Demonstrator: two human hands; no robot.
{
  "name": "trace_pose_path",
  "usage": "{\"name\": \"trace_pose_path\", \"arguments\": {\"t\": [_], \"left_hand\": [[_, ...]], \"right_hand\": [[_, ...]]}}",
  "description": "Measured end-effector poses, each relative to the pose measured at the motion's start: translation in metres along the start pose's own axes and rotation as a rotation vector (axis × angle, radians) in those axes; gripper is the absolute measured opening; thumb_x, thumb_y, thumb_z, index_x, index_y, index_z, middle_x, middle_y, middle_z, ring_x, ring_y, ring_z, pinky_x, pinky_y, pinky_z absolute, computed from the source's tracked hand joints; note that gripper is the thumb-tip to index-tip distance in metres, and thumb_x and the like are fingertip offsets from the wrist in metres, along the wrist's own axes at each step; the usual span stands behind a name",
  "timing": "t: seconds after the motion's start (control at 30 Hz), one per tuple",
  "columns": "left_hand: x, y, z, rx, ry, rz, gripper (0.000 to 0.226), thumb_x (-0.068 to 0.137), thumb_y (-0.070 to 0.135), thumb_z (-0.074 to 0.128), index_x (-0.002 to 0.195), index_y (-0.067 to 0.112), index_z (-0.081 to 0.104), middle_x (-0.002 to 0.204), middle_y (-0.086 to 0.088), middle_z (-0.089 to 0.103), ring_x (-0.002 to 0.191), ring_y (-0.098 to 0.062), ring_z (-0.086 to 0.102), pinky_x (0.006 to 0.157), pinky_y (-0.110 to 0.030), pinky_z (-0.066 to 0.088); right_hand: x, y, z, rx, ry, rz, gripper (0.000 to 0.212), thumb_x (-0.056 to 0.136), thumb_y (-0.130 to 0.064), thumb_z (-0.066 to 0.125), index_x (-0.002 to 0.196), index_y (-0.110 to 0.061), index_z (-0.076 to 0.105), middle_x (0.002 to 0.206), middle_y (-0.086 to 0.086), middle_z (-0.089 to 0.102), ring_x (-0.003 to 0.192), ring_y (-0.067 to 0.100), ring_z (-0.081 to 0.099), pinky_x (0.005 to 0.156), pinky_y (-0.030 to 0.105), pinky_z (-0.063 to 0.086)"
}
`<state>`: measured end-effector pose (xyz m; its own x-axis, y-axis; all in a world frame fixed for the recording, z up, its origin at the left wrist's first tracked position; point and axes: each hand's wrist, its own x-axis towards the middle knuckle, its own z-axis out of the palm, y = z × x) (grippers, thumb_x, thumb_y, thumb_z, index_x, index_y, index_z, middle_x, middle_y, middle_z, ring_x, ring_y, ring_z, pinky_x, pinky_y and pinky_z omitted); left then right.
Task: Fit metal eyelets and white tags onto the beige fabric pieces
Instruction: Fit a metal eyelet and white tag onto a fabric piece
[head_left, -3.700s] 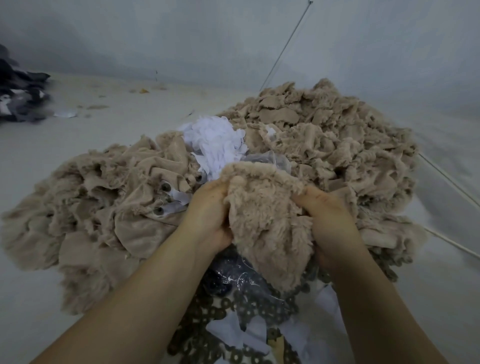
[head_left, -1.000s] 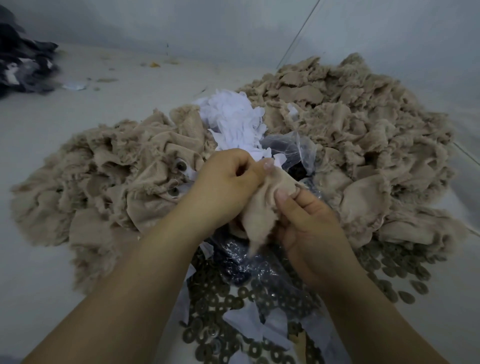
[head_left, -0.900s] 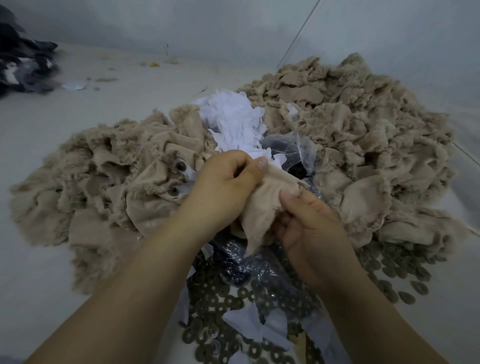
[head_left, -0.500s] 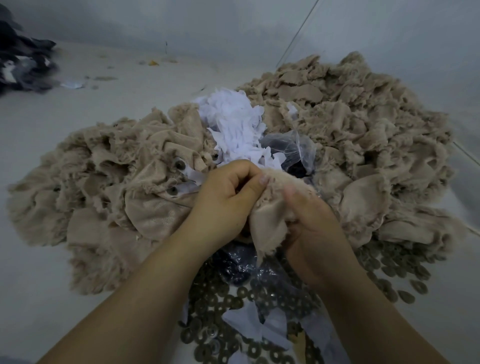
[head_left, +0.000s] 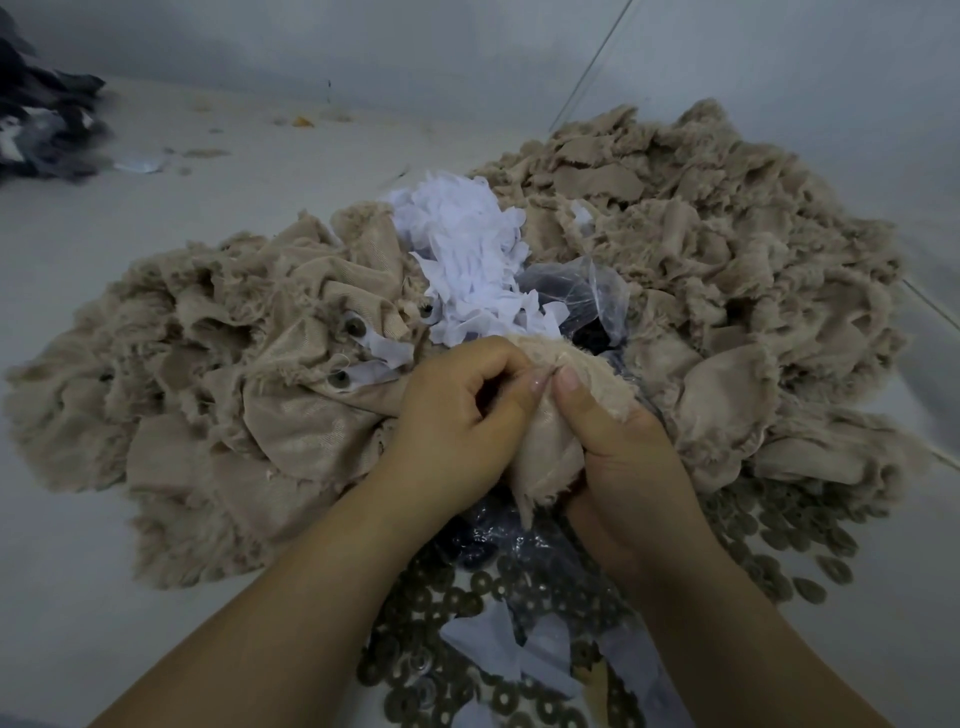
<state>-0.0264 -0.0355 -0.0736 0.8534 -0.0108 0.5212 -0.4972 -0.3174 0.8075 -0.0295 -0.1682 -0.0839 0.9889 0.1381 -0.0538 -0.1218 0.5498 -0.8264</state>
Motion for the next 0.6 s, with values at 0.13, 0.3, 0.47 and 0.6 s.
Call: {"name": "trace_pose_path", "arguments": {"t": [0.13, 0.3, 0.47, 0.6], "left_hand": [[0.0, -0.003, 0.0, -0.209, 0.038, -0.136, 0.035, 0.089, 0.023, 0.059, 0.076, -0.009, 0.062, 0.059, -0.022, 0.054, 0.046, -0.024, 0.047, 0.042, -0.032, 0.042], [0.001, -0.007, -0.001, -0.339, 0.044, -0.215, 0.038, 0.089, 0.024, 0.059, 0.077, -0.012, 0.06, 0.066, -0.035, 0.051, 0.055, -0.031, 0.047, 0.049, -0.048, 0.042], [0.001, -0.011, -0.003, -0.365, 0.012, -0.242, 0.034, 0.089, 0.025, 0.06, 0.076, -0.006, 0.06, 0.068, -0.034, 0.05, 0.059, -0.025, 0.047, 0.056, -0.039, 0.042], [0.0, -0.01, -0.001, -0.328, 0.028, -0.217, 0.034, 0.09, 0.026, 0.06, 0.076, -0.005, 0.06, 0.067, -0.034, 0.053, 0.056, -0.026, 0.049, 0.046, -0.046, 0.042]], "right_hand": [[0.0, -0.001, 0.002, 0.017, -0.014, 0.014, 0.043, 0.088, -0.026, 0.063, 0.123, -0.001, 0.065, 0.117, 0.019, 0.071, 0.111, 0.032, 0.068, 0.094, 0.043, 0.056], [0.001, 0.001, 0.001, 0.029, -0.027, 0.034, 0.039, 0.092, -0.027, 0.059, 0.122, -0.004, 0.066, 0.119, 0.019, 0.07, 0.113, 0.033, 0.066, 0.098, 0.045, 0.053], [0.001, 0.0, 0.002, 0.047, -0.018, 0.046, 0.039, 0.089, -0.028, 0.06, 0.119, -0.004, 0.067, 0.117, 0.018, 0.071, 0.111, 0.03, 0.068, 0.091, 0.039, 0.057], [-0.002, -0.002, 0.005, 0.003, -0.039, 0.052, 0.047, 0.082, -0.028, 0.067, 0.121, -0.001, 0.065, 0.117, 0.018, 0.071, 0.11, 0.03, 0.068, 0.089, 0.039, 0.058]]}}
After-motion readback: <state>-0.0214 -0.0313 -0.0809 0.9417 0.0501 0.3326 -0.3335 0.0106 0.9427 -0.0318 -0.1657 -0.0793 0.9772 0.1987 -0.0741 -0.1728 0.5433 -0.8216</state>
